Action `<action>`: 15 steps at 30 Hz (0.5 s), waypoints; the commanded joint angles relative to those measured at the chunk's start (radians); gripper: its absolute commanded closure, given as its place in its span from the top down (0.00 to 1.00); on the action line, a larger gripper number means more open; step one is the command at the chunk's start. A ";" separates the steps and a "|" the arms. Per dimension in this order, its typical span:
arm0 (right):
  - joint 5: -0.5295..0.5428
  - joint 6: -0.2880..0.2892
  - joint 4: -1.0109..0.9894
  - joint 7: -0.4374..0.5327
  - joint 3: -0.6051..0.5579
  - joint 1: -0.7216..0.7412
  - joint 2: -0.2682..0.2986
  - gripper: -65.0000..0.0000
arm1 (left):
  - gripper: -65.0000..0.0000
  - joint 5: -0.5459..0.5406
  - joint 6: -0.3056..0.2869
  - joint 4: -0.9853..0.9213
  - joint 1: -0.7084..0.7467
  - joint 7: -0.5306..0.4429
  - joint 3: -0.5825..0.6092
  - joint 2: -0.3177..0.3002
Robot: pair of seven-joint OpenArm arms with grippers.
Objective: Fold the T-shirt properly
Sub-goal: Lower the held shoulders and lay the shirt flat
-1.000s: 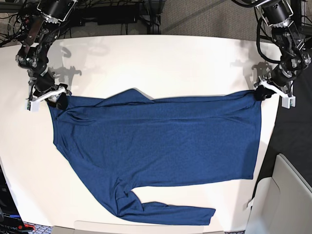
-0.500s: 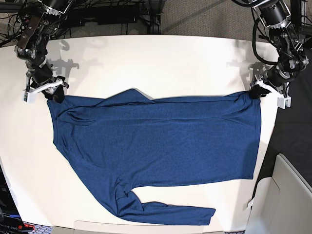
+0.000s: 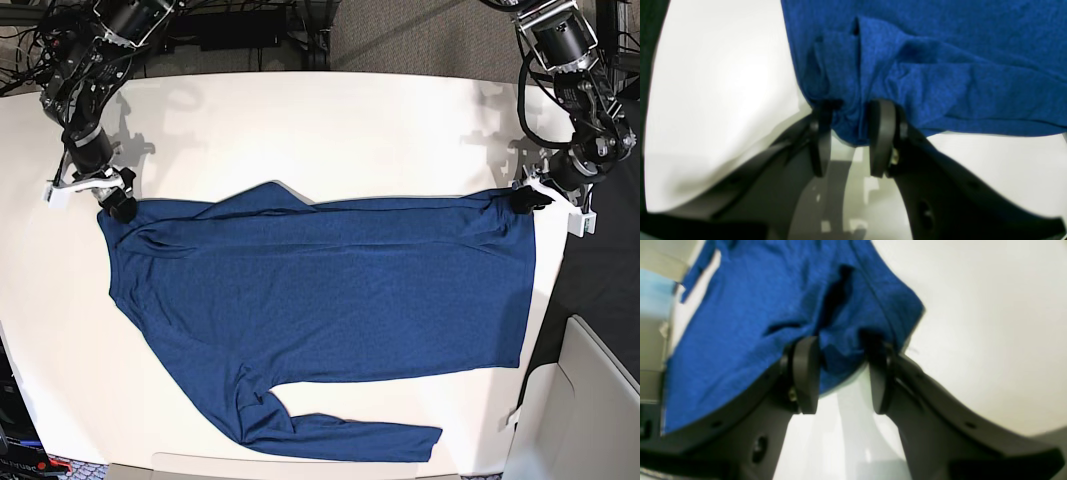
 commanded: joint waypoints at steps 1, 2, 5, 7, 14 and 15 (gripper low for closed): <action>-0.021 -0.009 -0.007 -0.012 0.000 0.024 0.008 0.38 | 0.30 -0.014 -0.007 0.017 -0.012 -0.013 -0.003 -0.016; -0.021 -0.009 -0.024 -0.012 0.000 0.036 0.008 0.38 | 0.30 -0.014 -0.007 0.017 -0.012 -0.014 -0.003 -0.016; -0.021 -0.009 -0.060 -0.012 0.000 0.062 0.008 0.38 | 0.29 -0.014 -0.007 0.017 -0.012 -0.016 -0.001 -0.016; -0.021 -0.009 -0.078 -0.012 0.000 0.074 0.008 0.33 | 0.29 -0.013 -0.007 0.014 -0.012 -0.016 -0.001 -0.016; -0.021 -0.003 -0.080 -0.012 0.000 0.068 0.008 0.04 | 0.29 -0.013 -0.008 0.014 -0.018 -0.011 -0.001 -0.016; -0.019 -0.001 -0.078 -0.012 0.000 0.067 0.008 0.04 | 0.29 -0.013 -0.008 0.013 -0.030 -0.006 -0.001 -0.016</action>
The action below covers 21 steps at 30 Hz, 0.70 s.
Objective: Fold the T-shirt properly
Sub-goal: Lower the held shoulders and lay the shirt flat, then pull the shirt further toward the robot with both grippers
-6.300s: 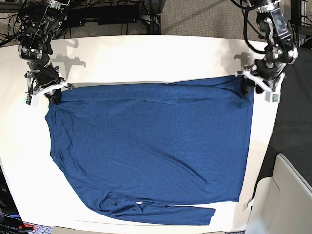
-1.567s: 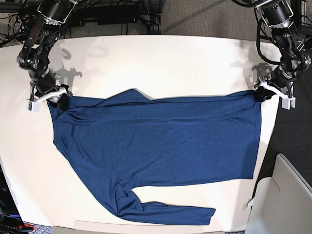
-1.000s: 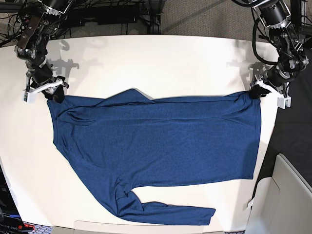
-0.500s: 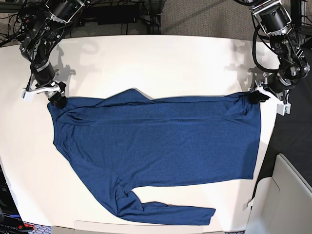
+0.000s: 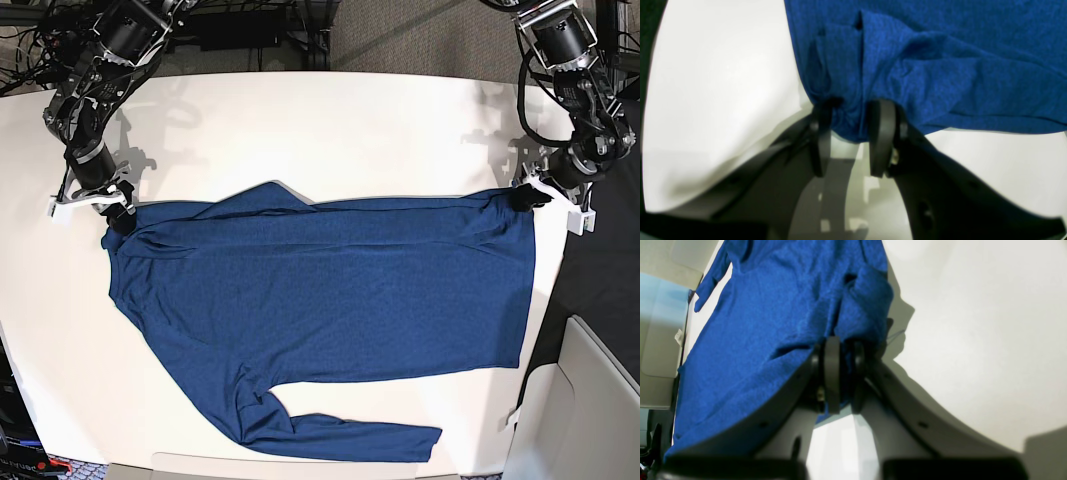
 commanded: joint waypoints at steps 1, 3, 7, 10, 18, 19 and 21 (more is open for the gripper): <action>0.007 -0.009 0.004 -0.022 0.000 -0.006 0.003 0.04 | 0.29 -0.013 -0.007 0.016 -0.033 -0.012 -0.002 -0.015; 0.008 -0.009 0.004 -0.023 0.000 -0.011 0.005 0.03 | 0.29 -0.013 -0.006 0.014 -0.036 -0.012 -0.002 -0.015; 0.008 -0.008 0.005 -0.022 0.000 -0.018 0.005 0.03 | 0.31 -0.013 -0.003 0.017 -0.036 -0.010 -0.010 -0.017; 0.008 -0.008 0.004 -0.022 0.000 -0.018 0.005 0.03 | 0.41 -0.013 -0.001 0.017 -0.034 -0.010 -0.010 -0.017; 0.008 -0.008 0.005 -0.025 0.000 -0.015 0.005 0.03 | 0.46 -0.009 0.059 0.014 -0.036 -0.016 0.022 0.011; 0.010 -0.008 0.005 -0.025 0.000 -0.017 0.005 0.03 | 0.45 -0.009 0.059 0.013 -0.036 -0.019 0.041 0.011; 0.018 -0.006 0.005 -0.026 0.000 -0.018 0.005 0.03 | 0.45 -0.009 0.060 -0.022 -0.036 -0.021 0.090 0.010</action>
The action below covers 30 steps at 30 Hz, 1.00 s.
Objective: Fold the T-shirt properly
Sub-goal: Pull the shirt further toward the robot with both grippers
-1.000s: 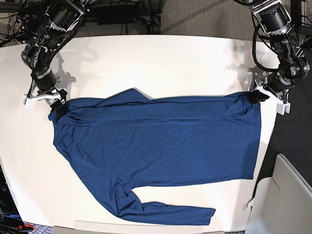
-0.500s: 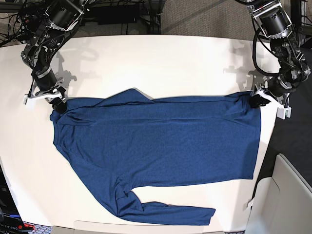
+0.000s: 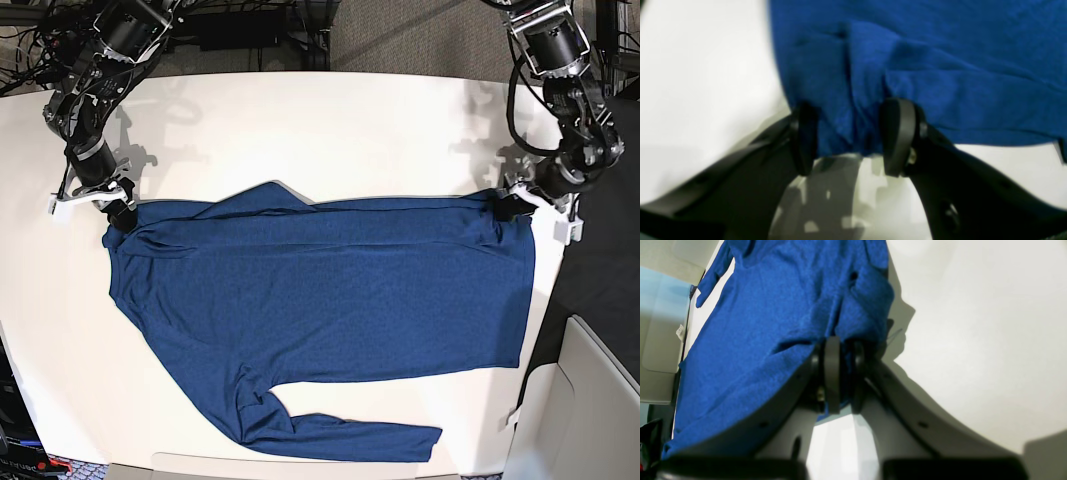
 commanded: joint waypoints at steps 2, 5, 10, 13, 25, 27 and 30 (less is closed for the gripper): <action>0.035 -0.019 -0.001 -0.026 0.001 -0.010 0.006 0.03 | 0.42 0.000 -0.003 -0.046 -0.009 0.012 0.031 -0.016; 0.062 -0.019 -0.001 -0.026 0.001 -0.027 0.012 0.03 | 0.34 -0.001 -0.010 -0.072 -0.009 0.012 0.035 -0.017; 0.065 -0.019 0.035 -0.026 0.002 -0.052 0.023 0.03 | 0.04 0.000 -0.087 -0.072 -0.008 0.035 0.026 -0.022; 0.065 -0.019 0.088 -0.026 0.002 -0.084 0.024 0.03 | 0.01 0.000 -0.087 -0.070 -0.003 0.074 0.018 -0.059; 0.110 0.055 0.223 -0.028 0.002 -0.244 0.051 0.03 | 0.01 -0.003 -0.088 0.152 0.141 0.146 0.014 -0.082; 0.156 0.055 0.251 -0.028 0.002 -0.282 0.051 0.03 | 0.01 -0.003 -0.088 0.198 0.175 0.158 0.014 -0.082; 0.196 0.055 0.294 -0.028 0.002 -0.339 0.051 0.03 | 0.01 -0.003 -0.088 0.255 0.212 0.187 0.014 -0.082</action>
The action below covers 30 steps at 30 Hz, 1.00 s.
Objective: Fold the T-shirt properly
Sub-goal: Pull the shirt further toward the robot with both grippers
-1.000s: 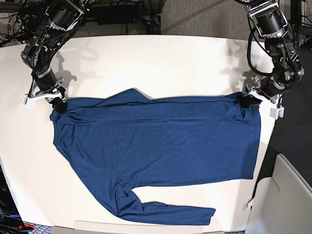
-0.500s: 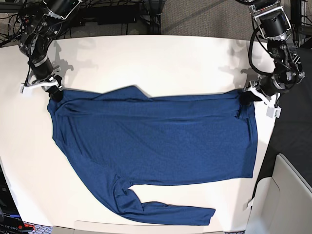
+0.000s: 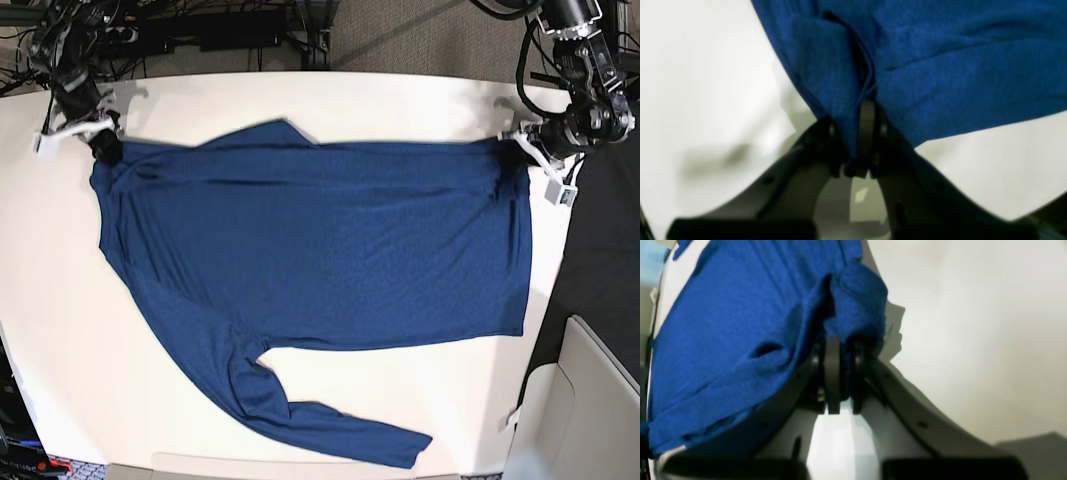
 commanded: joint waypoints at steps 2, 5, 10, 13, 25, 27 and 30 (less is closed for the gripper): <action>0.054 0.016 0.057 0.021 0.003 -0.036 0.012 0.03 | 0.01 0.007 -0.003 0.057 0.022 0.029 -0.004 -0.014; 0.114 0.017 0.096 0.021 0.003 -0.099 0.008 0.03 | 0.01 0.007 -0.003 0.119 0.072 0.034 -0.004 -0.013; 0.180 0.017 0.147 0.021 0.017 -0.193 0.011 0.03 | 0.01 0.007 -0.003 0.203 0.148 0.034 -0.040 -0.013; 0.200 0.017 0.175 0.021 0.058 -0.237 0.008 0.03 | 0.01 0.007 -0.003 0.240 0.177 0.034 -0.070 -0.011; 0.192 0.016 0.193 0.021 0.111 -0.273 0.003 0.15 | 0.02 0.010 -0.003 0.238 0.171 0.034 -0.084 0.009; 0.192 0.016 0.193 0.021 0.111 -0.265 0.002 0.24 | 0.02 0.010 -0.001 0.238 0.171 0.034 -0.084 0.016; 0.192 0.014 0.193 0.021 0.114 -0.250 -0.017 0.26 | 0.05 0.010 -0.001 0.228 0.171 0.034 -0.084 0.019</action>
